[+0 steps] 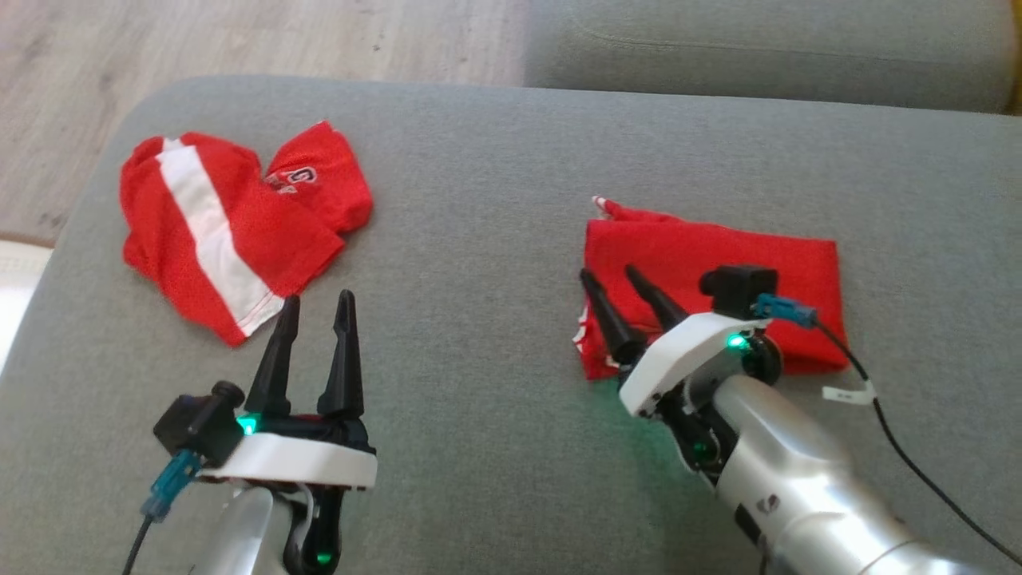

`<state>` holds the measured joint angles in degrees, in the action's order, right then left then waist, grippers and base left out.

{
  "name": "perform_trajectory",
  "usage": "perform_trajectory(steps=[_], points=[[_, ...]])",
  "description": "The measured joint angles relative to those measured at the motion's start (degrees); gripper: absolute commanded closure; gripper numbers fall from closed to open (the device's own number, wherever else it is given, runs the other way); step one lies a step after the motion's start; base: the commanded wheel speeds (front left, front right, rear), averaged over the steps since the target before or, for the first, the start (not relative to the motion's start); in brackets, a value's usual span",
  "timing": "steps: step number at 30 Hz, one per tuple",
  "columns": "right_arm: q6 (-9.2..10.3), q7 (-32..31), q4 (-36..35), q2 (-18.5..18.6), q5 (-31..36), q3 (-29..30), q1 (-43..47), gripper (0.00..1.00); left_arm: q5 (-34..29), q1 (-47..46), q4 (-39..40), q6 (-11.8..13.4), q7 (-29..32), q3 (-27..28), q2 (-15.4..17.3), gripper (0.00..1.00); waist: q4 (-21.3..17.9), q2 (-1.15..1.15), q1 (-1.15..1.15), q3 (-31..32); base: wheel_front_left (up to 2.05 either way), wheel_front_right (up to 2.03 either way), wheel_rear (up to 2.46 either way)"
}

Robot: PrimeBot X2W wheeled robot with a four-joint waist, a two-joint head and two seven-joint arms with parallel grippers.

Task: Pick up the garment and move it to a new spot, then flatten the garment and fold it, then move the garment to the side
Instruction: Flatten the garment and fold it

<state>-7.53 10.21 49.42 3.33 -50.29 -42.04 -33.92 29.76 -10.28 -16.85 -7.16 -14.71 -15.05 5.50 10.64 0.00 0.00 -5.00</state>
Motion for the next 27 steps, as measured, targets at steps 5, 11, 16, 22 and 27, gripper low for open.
perform_trajectory(steps=[5,11,16,22,27], points=[[0.00,3.1,3.5,0.2,0.3,2.0,-3.7,0.00,-0.1,0.0,1.3,0.0,0.0,0.6,-0.1,0.00,-2.5,0.00,0.00,0.5,0.00,0.00,0.00],[0.00,4.0,1.5,1.9,11.1,12.8,-6.9,0.00,-0.4,0.0,4.9,0.0,0.0,2.1,-0.5,0.00,-6.1,0.00,0.00,0.9,0.00,0.00,0.00],[0.00,4.2,-8.4,7.0,23.4,26.2,-1.4,0.00,-1.4,0.0,7.1,0.0,0.0,2.2,-0.9,0.00,-8.6,0.00,0.00,1.0,0.00,0.00,0.00],[0.00,4.2,-18.1,5.4,33.2,38.5,12.8,0.00,-2.8,0.4,8.1,0.0,0.0,2.9,-1.5,0.00,-10.8,0.00,0.00,0.9,0.00,0.00,0.00],[0.00,4.2,-23.7,2.0,37.8,42.6,18.5,0.00,-3.1,1.9,8.0,0.0,0.0,3.7,-1.9,0.00,-11.7,0.00,0.00,0.5,0.00,0.00,0.00]])
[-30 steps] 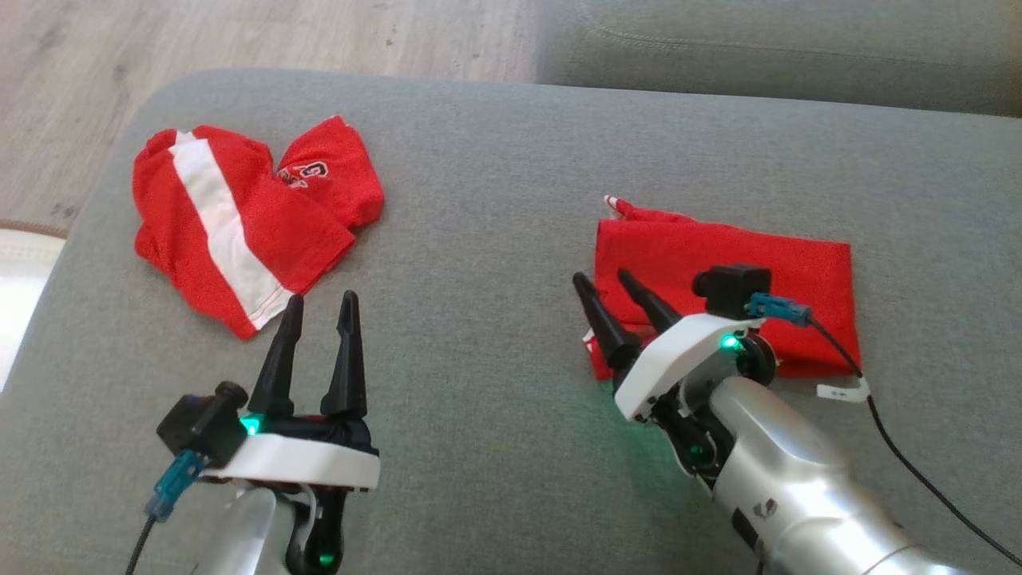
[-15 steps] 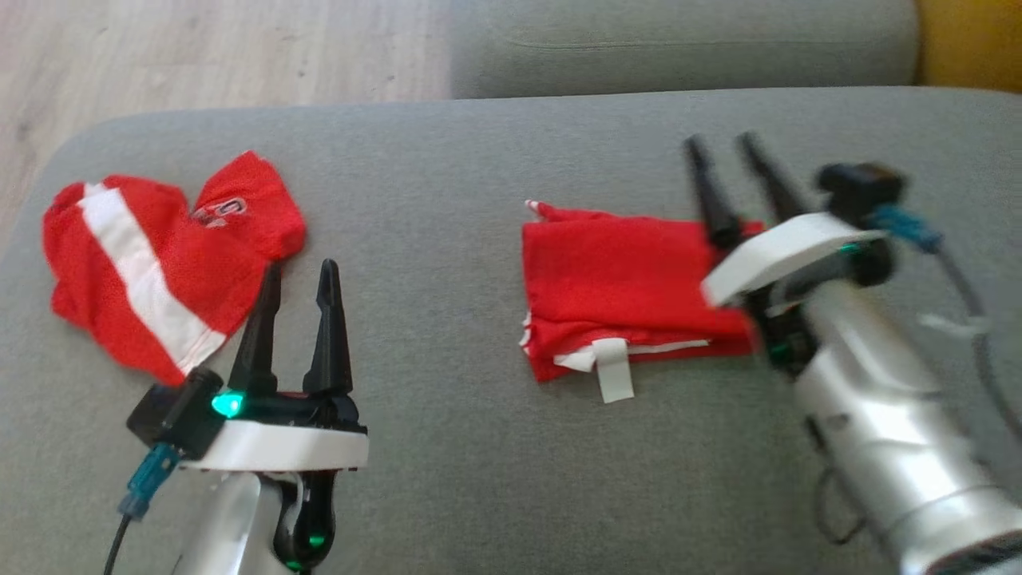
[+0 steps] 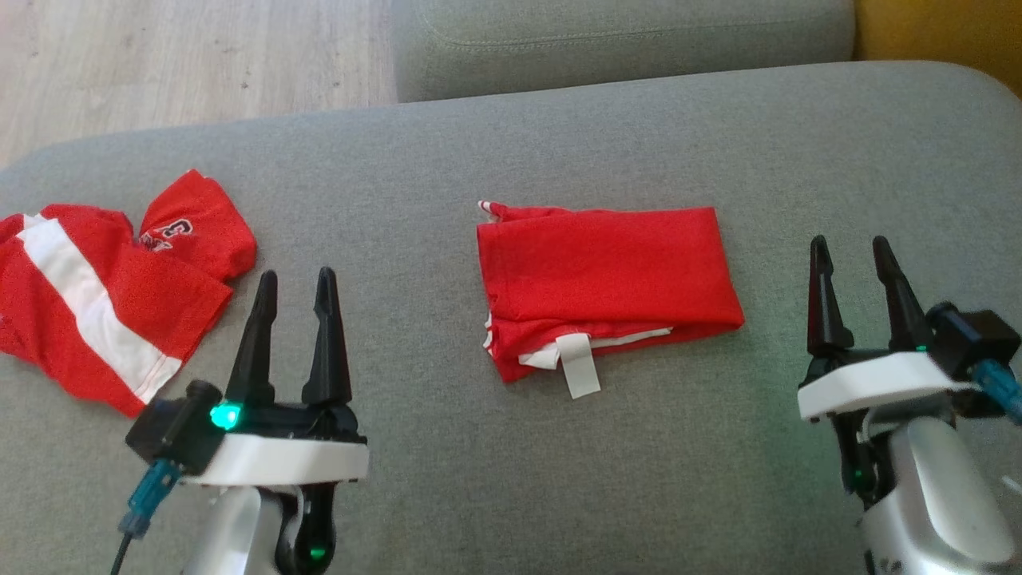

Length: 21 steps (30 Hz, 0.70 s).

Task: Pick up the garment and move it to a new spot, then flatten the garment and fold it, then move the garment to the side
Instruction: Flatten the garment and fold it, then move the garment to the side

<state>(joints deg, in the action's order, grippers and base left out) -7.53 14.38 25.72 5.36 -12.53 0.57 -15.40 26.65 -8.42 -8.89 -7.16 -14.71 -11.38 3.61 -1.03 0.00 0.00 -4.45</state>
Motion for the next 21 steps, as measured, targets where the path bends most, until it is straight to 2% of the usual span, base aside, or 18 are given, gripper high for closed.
perform_trajectory(steps=[4,12,21], points=[[0.00,0.0,-2.3,-1.5,1.4,1.5,2.3,0.00,-1.0,0.8,-0.3,0.0,0.0,0.6,-0.1,0.00,-0.3,0.00,0.00,-0.4,0.00,0.00,0.00],[0.00,-0.1,-3.7,-2.2,2.7,1.9,3.1,0.00,-1.0,0.7,-0.4,0.0,0.0,0.6,-0.3,0.00,0.0,0.00,0.00,-1.1,0.00,0.00,0.00],[0.00,-3.4,-2.3,-2.4,4.3,2.8,1.3,0.00,-1.0,-0.9,-0.5,0.0,0.0,-1.4,-0.4,0.00,2.2,0.00,0.00,-4.0,0.00,0.00,0.00]])
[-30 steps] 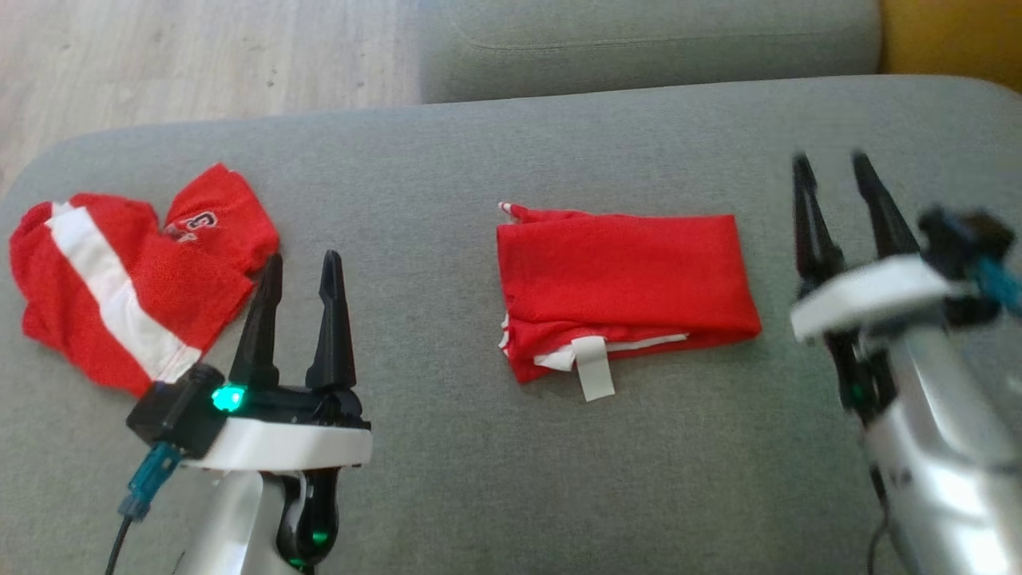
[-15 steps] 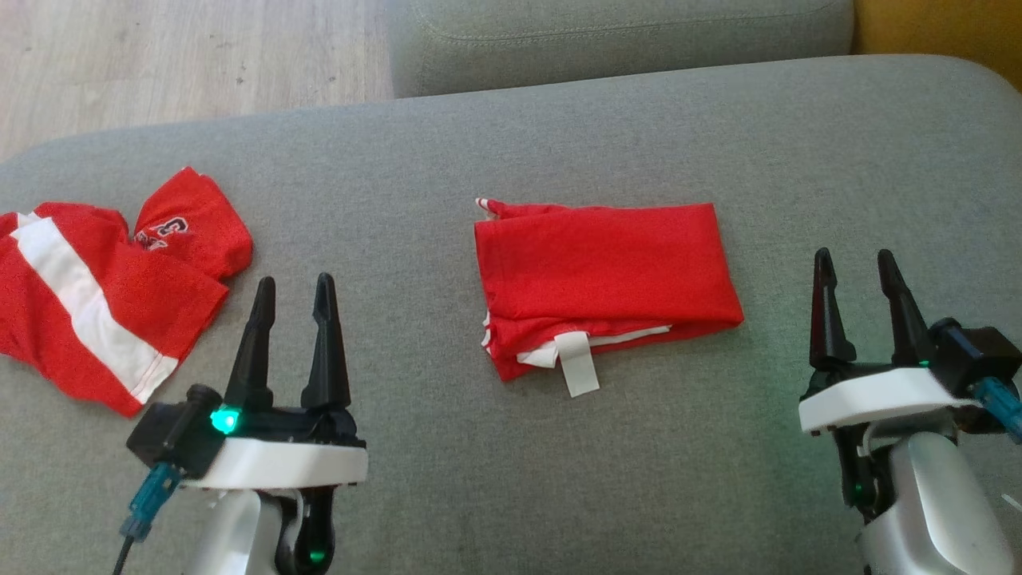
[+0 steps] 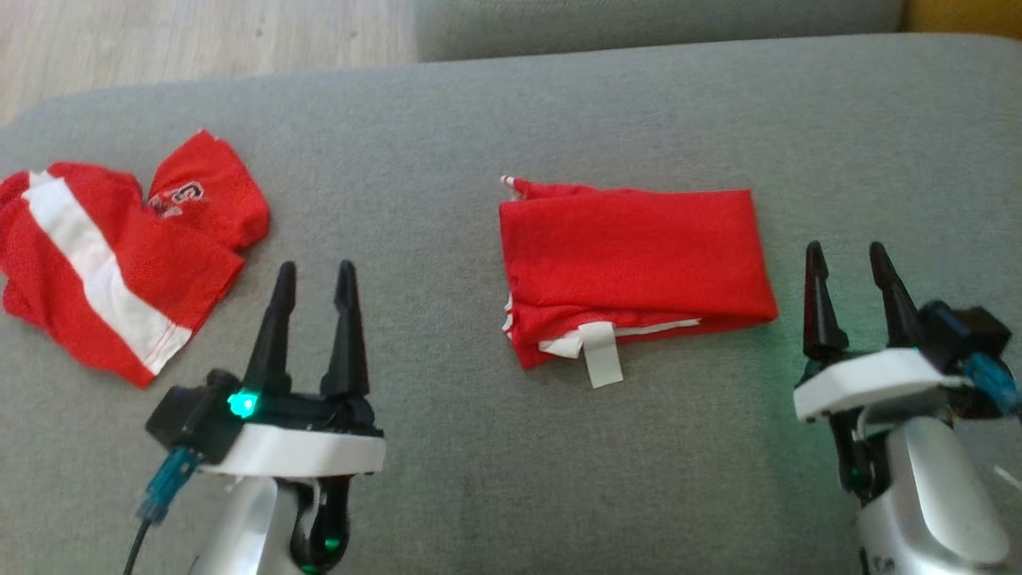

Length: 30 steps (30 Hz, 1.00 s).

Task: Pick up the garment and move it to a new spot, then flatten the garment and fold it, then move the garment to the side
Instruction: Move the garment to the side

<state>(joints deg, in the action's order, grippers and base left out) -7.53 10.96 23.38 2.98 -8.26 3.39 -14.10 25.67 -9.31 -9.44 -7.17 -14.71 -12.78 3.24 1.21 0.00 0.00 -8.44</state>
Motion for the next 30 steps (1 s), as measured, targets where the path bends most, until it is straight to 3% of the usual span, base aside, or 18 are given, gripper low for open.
perform_trajectory(steps=[7,9,18,19,20,21,30], points=[[0.00,-4.1,4.9,0.0,-2.3,0.0,-5.9,0.00,0.7,-2.1,-0.2,-0.4,0.0,-1.0,0.0,0.00,2.3,0.00,0.00,-3.2,0.00,0.00,0.00],[0.00,-6.5,10.6,0.0,-3.2,2.0,-8.7,0.00,1.1,-3.4,-0.7,-0.4,0.0,-2.2,-0.1,0.00,4.1,0.00,0.00,-5.1,0.00,0.00,0.00],[0.00,-7.1,19.8,0.5,-4.8,-0.9,-13.1,0.00,1.7,-4.6,-1.3,-0.4,0.0,-2.9,-0.2,0.00,6.5,0.00,0.00,-7.1,0.00,0.00,0.00],[0.00,-6.8,20.5,0.6,-4.8,-1.4,-13.6,0.25,1.7,-4.6,-1.4,-0.4,0.0,-3.0,-0.2,0.00,6.5,0.00,0.00,-7.1,0.00,0.00,0.00],[0.00,-6.5,21.1,0.7,-4.8,-1.7,-13.9,0.80,1.7,-4.6,-1.4,-0.4,0.0,-3.1,-0.2,0.00,6.4,0.00,0.00,-7.0,0.00,0.00,0.00],[0.00,-5.9,21.5,0.7,-4.5,-2.2,-14.1,1.00,1.7,-4.6,-1.4,-0.4,0.0,-3.0,-0.2,0.00,6.3,0.00,0.00,-7.0,0.00,0.00,0.00],[0.00,-3.3,20.7,0.5,7.1,-1.8,-14.9,1.00,1.5,-4.6,-1.2,-0.4,0.0,-2.6,-0.1,0.00,2.7,0.00,0.00,-5.7,0.00,0.00,0.00]])
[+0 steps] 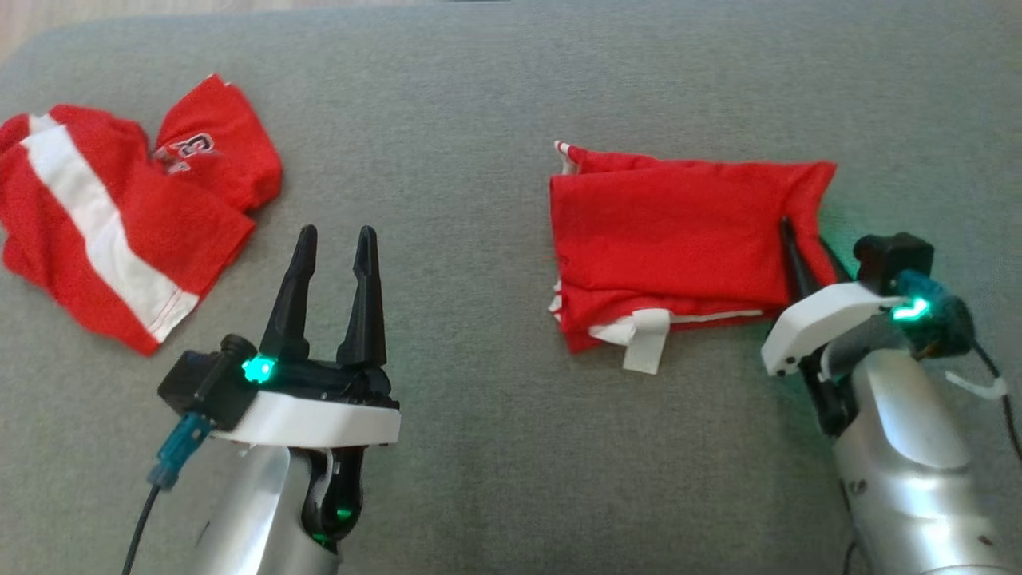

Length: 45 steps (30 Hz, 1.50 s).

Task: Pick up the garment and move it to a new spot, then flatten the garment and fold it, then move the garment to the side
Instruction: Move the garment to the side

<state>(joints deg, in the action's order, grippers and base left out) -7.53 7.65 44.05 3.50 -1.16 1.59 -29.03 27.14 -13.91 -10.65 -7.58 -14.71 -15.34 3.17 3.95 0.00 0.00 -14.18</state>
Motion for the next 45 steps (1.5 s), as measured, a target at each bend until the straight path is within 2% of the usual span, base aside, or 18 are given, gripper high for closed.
perform_trajectory(steps=[3,9,14,15,20,28,29,30,31,32,40,45], points=[[0.00,-0.2,-2.6,3.0,0.8,-0.1,-0.2,1.00,0.0,0.0,0.4,0.0,0.0,0.0,0.1,0.00,-1.2,0.00,0.00,0.2,0.00,0.00,0.00],[0.00,-2.9,-6.2,15.9,-0.8,-2.0,-1.6,1.00,-1.2,-0.9,1.8,0.0,0.0,-0.5,0.2,0.00,-2.1,0.00,0.00,-1.3,0.00,0.00,0.00],[0.00,-4.2,-6.1,24.7,-2.5,-1.4,-2.2,1.00,-1.2,-2.6,2.1,0.0,0.0,-1.6,0.2,0.00,-1.7,0.00,0.00,-3.5,0.00,0.00,0.00],[0.00,-4.2,-6.1,24.7,-2.5,-1.4,-2.2,1.00,-1.2,-2.6,2.1,0.0,0.0,-1.6,0.2,0.00,-1.7,0.00,0.00,-3.5,0.00,0.00,0.00],[0.00,-4.7,-3.8,30.0,-2.4,0.4,-4.2,1.00,-1.1,-3.8,2.2,0.0,0.0,-1.6,0.4,0.00,-0.8,0.00,0.00,-5.6,0.00,0.00,0.00],[0.00,-4.6,-3.3,31.1,-0.2,2.8,-6.1,1.00,-0.9,-4.6,2.1,0.0,0.0,-1.6,0.5,0.00,0.1,0.00,0.01,-6.7,0.00,0.00,0.00],[0.00,-4.5,-3.1,30.9,0.0,3.4,-6.3,0.88,-0.9,-4.6,2.0,0.0,0.0,-1.6,0.5,0.00,0.1,0.00,0.00,-6.6,0.00,0.00,0.00],[0.00,-4.5,-2.7,30.7,0.0,4.1,-6.7,0.82,-0.9,-4.6,1.8,0.0,0.0,-1.6,0.5,0.00,0.2,0.00,0.00,-6.5,0.00,0.00,0.00],[0.00,-4.3,-2.7,30.5,0.0,4.4,-6.9,0.51,-0.9,-4.6,1.7,0.0,0.0,-1.7,0.5,0.00,0.2,0.00,0.00,-6.3,0.00,0.00,0.00],[0.00,-4.1,-2.7,30.1,0.1,4.5,-7.1,0.00,-0.9,-4.6,1.6,0.0,0.0,-1.8,0.5,0.00,0.2,0.00,0.00,-6.0,0.00,0.00,0.00],[0.00,-0.7,-4.5,25.8,-0.5,5.6,-7.0,0.00,-0.4,-4.2,1.2,0.0,0.0,-1.4,0.5,0.00,-0.3,0.00,0.00,-2.5,0.00,0.00,0.00],[0.00,0.9,-9.5,20.3,-2.3,4.4,-5.4,0.00,-0.4,-1.6,1.2,0.0,0.0,-0.2,0.4,0.00,-0.7,0.00,-0.01,1.0,0.00,0.00,0.00]])
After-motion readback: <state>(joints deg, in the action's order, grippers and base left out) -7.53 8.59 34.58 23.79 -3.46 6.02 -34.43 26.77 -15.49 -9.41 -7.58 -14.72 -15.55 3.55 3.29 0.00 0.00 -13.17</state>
